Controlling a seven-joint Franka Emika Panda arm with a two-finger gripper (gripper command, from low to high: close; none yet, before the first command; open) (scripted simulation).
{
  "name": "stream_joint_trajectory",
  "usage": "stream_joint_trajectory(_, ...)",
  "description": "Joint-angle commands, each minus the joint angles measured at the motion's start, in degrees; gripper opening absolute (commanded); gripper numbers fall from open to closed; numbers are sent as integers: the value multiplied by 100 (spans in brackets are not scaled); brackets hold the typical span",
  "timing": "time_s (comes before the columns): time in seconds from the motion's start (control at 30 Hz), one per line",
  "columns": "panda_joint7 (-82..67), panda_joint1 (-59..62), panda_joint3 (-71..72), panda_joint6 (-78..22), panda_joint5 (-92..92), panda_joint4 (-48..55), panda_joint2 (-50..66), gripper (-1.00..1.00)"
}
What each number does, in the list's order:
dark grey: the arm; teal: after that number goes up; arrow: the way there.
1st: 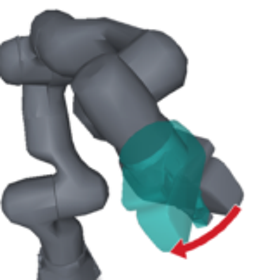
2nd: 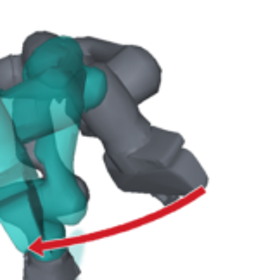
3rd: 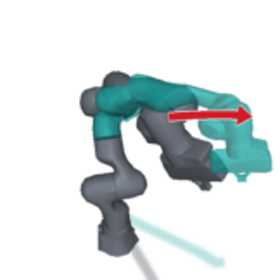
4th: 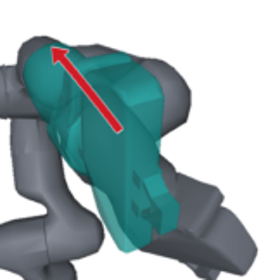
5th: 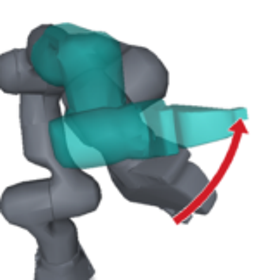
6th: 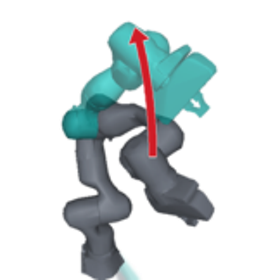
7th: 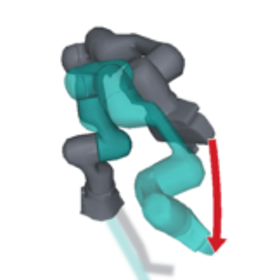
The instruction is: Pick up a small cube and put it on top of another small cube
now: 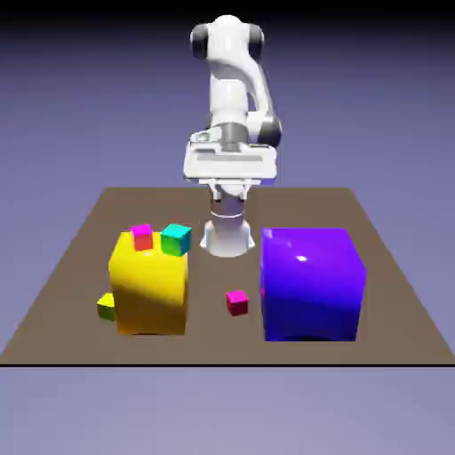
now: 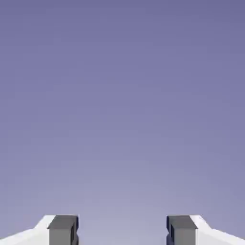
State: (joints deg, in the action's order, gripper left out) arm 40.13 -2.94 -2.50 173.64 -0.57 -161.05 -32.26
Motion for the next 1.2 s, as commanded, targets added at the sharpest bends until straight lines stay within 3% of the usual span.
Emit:
stream_joint_trajectory(0.0,-194,-187,-208,-31,-48,-4,33,0)
stream_joint_trajectory(1.17,-6961,-6711,-7476,-1103,-1712,-139,1192,0)
